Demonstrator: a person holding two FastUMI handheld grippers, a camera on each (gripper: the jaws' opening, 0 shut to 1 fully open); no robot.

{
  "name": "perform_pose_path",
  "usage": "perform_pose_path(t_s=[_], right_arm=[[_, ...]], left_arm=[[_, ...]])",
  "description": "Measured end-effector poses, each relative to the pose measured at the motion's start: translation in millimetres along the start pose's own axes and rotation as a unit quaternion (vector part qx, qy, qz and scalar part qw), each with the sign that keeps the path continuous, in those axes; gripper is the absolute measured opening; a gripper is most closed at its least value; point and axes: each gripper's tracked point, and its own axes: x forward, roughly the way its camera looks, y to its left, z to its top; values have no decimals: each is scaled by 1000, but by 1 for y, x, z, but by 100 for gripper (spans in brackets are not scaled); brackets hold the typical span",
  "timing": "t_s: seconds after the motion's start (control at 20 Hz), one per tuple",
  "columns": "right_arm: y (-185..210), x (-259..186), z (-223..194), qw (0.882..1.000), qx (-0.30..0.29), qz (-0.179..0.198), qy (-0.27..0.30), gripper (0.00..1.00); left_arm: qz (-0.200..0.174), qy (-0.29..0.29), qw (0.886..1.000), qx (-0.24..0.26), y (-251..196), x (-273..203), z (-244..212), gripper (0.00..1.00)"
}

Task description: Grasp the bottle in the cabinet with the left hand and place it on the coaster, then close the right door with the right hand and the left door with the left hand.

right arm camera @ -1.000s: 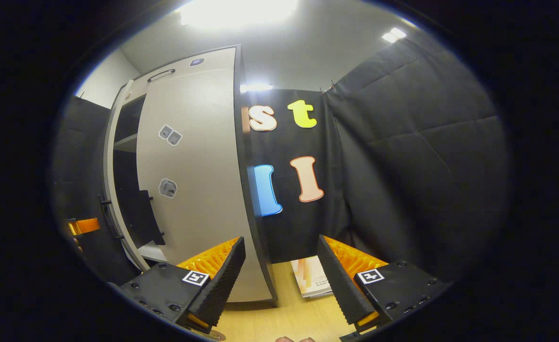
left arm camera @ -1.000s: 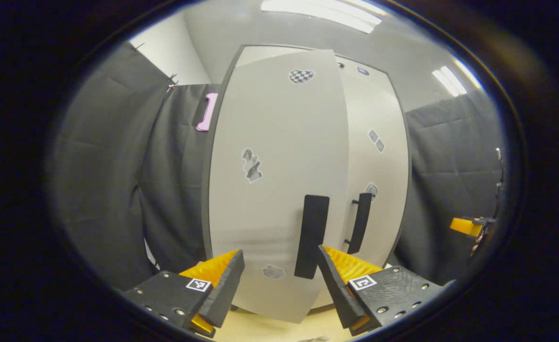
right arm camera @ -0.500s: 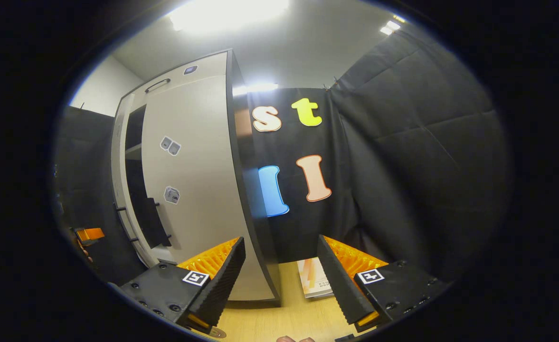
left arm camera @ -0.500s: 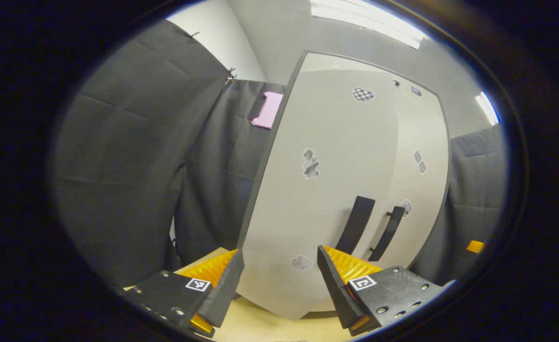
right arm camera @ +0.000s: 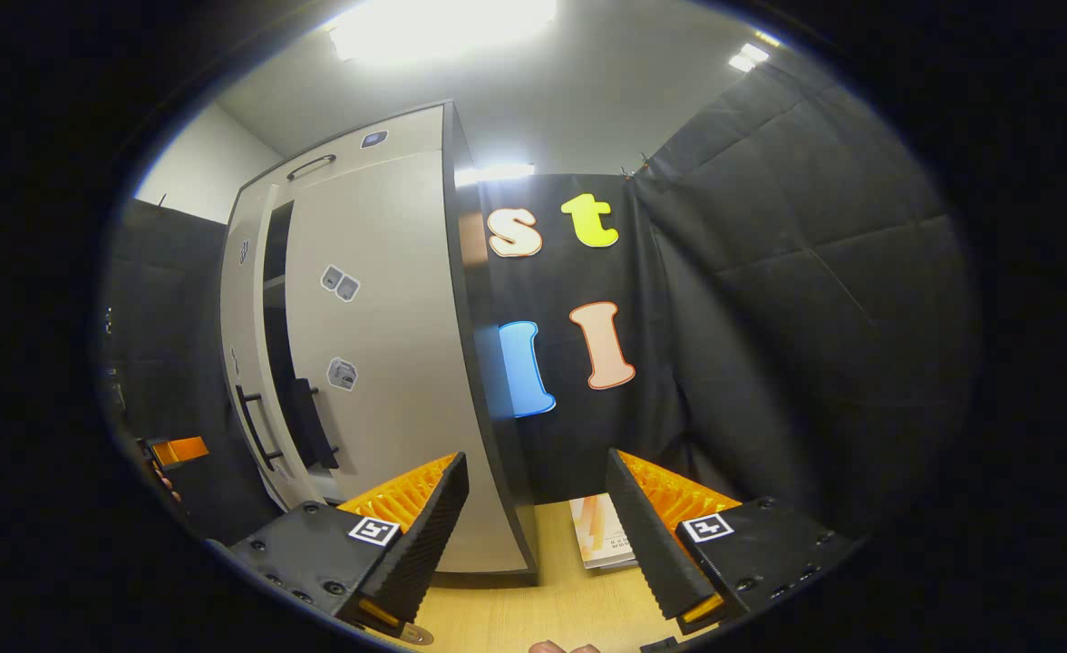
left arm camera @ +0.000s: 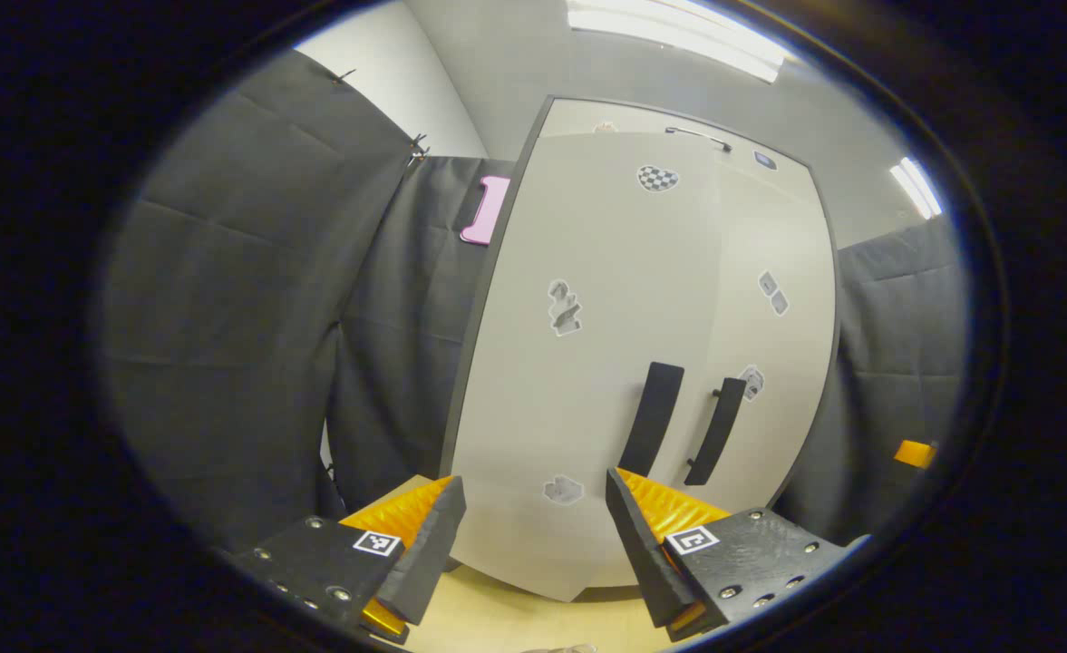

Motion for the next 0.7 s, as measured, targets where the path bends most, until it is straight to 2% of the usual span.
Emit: perform_pose_path(t_s=[0.2, 0.35, 0.7], right_arm=[[18, -1, -2, 1000, 5, -12, -3, 97], [34, -5, -8, 1000, -2, -18, -3, 97], [66, -17, -30, 999, -18, -29, -1, 97]], left_arm=[[-6, 2, 1000, -3, 22, 2, 3, 91], [-9, -2, 1000, 22, 39, 0, 5, 90], [-54, -9, 997, 63, 40, -17, -7, 89]])
